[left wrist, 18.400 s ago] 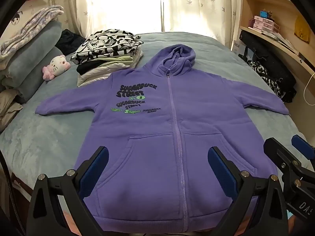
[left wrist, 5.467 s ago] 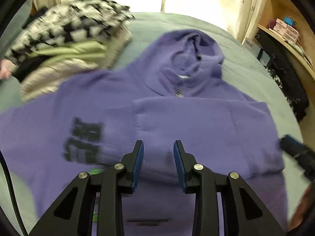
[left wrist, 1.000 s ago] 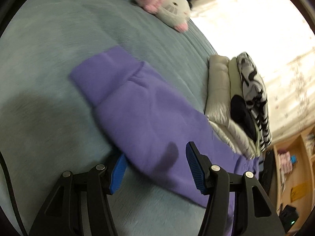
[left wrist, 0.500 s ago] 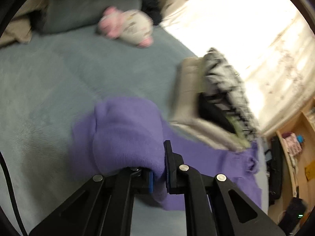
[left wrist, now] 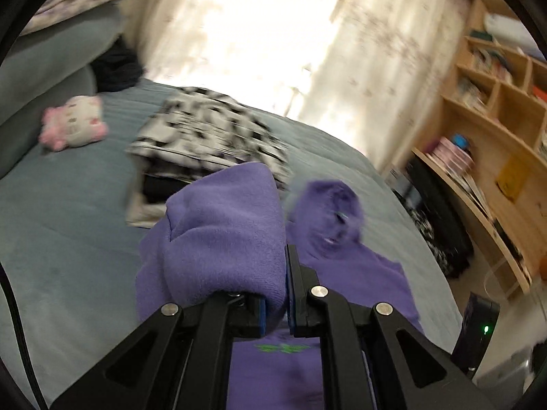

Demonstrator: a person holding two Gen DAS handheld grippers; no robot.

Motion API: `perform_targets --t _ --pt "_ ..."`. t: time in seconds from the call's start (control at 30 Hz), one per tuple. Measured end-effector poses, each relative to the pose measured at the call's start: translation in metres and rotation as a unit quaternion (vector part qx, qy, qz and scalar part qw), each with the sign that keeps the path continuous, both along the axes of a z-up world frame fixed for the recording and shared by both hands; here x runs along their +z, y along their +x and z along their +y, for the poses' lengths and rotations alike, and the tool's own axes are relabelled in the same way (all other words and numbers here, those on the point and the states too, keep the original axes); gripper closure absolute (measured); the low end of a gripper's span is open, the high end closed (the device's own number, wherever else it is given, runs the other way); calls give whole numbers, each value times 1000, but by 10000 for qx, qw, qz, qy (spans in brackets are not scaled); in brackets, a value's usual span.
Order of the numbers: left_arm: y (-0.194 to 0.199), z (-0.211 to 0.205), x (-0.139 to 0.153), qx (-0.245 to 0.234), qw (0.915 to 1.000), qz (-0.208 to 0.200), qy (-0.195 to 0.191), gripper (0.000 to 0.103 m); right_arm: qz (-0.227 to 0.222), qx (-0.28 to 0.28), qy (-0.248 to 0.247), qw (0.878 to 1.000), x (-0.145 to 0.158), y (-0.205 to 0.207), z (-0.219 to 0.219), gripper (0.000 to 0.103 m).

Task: Fold large clothes
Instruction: 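Grasp the sleeve cuff with the left tool and fold it across the front, then release the sleeve onto the hoodie and open the left tool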

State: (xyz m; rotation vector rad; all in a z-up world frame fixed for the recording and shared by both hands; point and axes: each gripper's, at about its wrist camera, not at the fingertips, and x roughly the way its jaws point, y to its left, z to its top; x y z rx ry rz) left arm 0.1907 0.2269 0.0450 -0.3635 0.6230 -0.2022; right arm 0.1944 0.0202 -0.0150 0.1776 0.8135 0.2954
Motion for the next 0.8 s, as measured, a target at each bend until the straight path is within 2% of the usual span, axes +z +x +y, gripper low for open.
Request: perform_targets --t 0.17,0.37,0.63,0.7,0.8 --pt "8 -80 -21 -555 9979 337 28 97 -22 -373 55 9993 5 -9 -56 47" --pt "15 -154 -64 -905 9926 773 255 97 87 -821 78 9966 -3 -17 -115 47" --pt "24 -204 -127 -1030 9808 1486 734 96 345 -1191 54 9923 -28 -28 -169 47" --pt "27 -208 -136 -1038 9781 1620 792 91 427 -1206 64 9918 -35 -29 -175 47" --pt "24 -211 -145 -1073 9759 1747 744 76 531 -1210 97 9912 -44 -32 -181 47"
